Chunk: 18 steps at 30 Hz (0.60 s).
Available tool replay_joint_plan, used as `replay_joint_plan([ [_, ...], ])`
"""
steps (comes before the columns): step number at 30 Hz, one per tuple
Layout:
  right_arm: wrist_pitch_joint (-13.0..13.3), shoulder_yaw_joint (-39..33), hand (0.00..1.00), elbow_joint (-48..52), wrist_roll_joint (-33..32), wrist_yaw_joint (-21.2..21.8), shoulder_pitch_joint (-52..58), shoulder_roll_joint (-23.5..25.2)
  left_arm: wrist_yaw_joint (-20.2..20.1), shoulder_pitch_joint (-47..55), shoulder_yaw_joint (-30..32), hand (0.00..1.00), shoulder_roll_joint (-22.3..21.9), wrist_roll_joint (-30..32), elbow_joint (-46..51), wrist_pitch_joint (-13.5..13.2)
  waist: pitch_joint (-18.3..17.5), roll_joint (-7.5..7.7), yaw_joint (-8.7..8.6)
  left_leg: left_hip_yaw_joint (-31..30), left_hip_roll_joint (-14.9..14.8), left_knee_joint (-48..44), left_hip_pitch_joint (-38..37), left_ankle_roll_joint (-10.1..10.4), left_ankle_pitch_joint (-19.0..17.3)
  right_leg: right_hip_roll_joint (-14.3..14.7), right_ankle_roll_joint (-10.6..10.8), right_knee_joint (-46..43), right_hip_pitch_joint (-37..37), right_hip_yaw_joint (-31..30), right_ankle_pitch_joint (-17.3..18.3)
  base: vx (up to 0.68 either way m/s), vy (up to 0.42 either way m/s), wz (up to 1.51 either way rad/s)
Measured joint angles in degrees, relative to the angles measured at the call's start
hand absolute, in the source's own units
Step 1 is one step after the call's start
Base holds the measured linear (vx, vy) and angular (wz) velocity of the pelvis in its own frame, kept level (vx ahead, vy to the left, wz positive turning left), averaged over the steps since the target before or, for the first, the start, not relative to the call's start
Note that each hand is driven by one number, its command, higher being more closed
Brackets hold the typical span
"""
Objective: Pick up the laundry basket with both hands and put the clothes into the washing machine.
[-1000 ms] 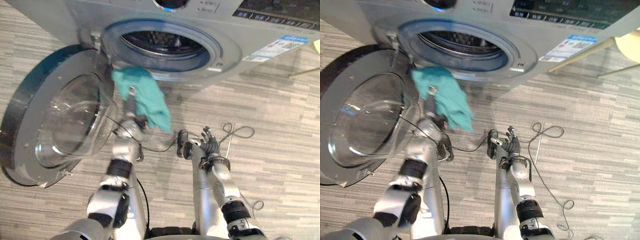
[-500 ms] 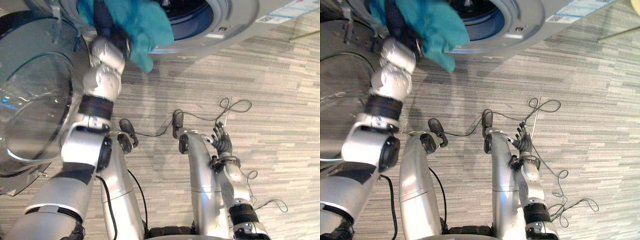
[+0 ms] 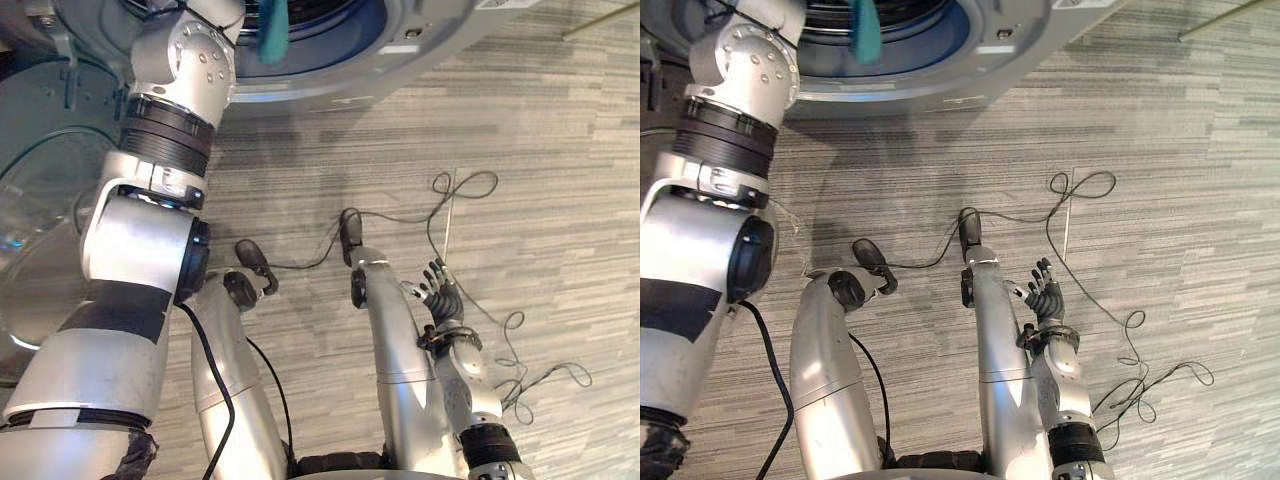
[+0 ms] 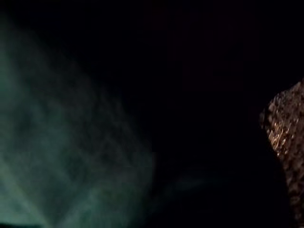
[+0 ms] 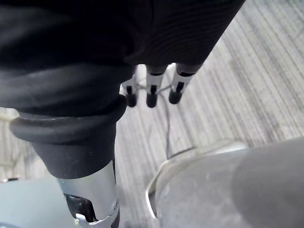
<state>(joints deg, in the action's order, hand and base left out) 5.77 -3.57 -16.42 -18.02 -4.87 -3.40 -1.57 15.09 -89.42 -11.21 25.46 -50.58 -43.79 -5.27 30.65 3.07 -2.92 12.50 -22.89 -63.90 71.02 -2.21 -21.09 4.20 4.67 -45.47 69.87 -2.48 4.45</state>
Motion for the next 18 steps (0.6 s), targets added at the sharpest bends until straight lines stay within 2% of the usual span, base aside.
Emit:
replay_joint_plan([
  [2, 0.4, -0.6, 0.00, 0.1, -0.2, -0.2, 1.1, 0.0, 0.6, -0.3, -0.2, 1.00, 1.1, 2.6, 0.0, 0.0, 0.0, 0.00, -0.15, 0.4, -0.1, 0.0, 0.1, -0.1, -0.1, 0.1, 0.2, 0.6, 0.2, -0.5, -0.4, 0.00, 0.054, -0.12],
  [4, 0.6, -1.2, 0.00, 0.0, -0.4, -0.4, 1.8, 0.0, 2.6, -0.5, -0.7, 1.00, 2.7, 9.5, 0.6, 0.5, 0.0, -0.04, -0.57, 0.4, -0.1, 0.0, 0.6, -0.1, -0.1, 0.1, 0.3, 0.8, 0.7, -0.5, -0.5, -0.01, 0.039, -0.03],
  [5, 1.1, -1.5, 0.00, 0.1, -0.4, -0.5, 2.7, 0.0, 5.0, -0.6, -1.6, 0.00, 4.2, 17.1, 1.7, 1.3, 0.0, -0.05, -0.80, 0.4, 0.0, 0.0, 1.3, -0.1, -0.1, 0.0, 0.2, 0.7, 1.3, -0.5, -0.6, 0.00, 0.000, 0.00],
  [6, 1.8, -1.8, 0.00, 0.1, -0.4, -0.7, 3.5, 0.0, 7.1, -0.7, -2.6, 0.00, 5.5, 24.2, 3.0, 2.4, 0.1, -0.10, -0.79, 0.4, 0.0, 0.0, 1.9, -0.1, -0.1, -0.1, 0.2, 0.6, 1.9, -0.5, -0.6, 0.01, 0.032, 0.01],
  [7, 3.1, -2.2, 0.00, 0.0, -0.4, -1.3, 4.1, 0.1, 11.6, -0.7, -3.0, 0.00, 6.7, 38.0, 5.3, 5.4, 0.2, -0.13, -0.78, 0.2, 0.0, -0.1, 3.0, -0.3, 0.1, -0.2, 0.1, 0.3, 2.9, -0.2, -0.7, 0.00, 0.000, 0.00],
  [8, 3.8, -2.3, 0.00, -0.2, -0.5, -1.9, 4.8, 0.0, 15.3, -0.7, -3.0, 0.00, 7.2, 47.5, 7.5, 7.9, 0.3, -0.16, -0.74, 0.0, 0.1, -0.3, 3.9, -0.5, 0.2, -0.3, 0.0, -0.1, 3.8, 0.1, -0.7, 0.02, 0.030, 0.04],
  [11, 5.3, -2.3, 0.00, -0.1, -1.7, -3.0, 5.7, 0.0, 20.4, -3.0, -4.3, 0.00, 7.2, 57.0, 9.6, 11.1, 0.8, -0.20, -0.69, -0.6, 0.6, -0.5, 5.4, -0.8, 0.4, -0.7, 0.0, -0.5, 4.9, 0.7, -0.7, 0.02, 0.031, 0.08],
  [15, 7.3, -2.1, 0.00, 0.0, -4.4, -3.9, 5.8, 0.0, 21.3, -5.7, -7.7, 0.00, 7.0, 69.8, 9.6, 16.2, 0.8, -0.20, -0.71, -1.2, 1.3, -0.6, 7.0, -1.1, 0.6, -1.4, 0.0, -0.7, 5.9, 1.5, -0.6, -0.01, 0.032, 0.08],
  [18, 7.8, -2.0, 0.00, 0.0, -5.1, -3.9, 6.0, 0.0, 21.3, -6.5, -9.1, 0.00, 7.3, 74.4, 9.6, 17.4, 0.8, -0.19, -0.67, -1.5, 1.3, -0.8, 7.9, -1.1, 0.6, -1.5, 0.0, -0.5, 6.4, 1.8, -0.6, 0.00, 0.000, 0.00],
])
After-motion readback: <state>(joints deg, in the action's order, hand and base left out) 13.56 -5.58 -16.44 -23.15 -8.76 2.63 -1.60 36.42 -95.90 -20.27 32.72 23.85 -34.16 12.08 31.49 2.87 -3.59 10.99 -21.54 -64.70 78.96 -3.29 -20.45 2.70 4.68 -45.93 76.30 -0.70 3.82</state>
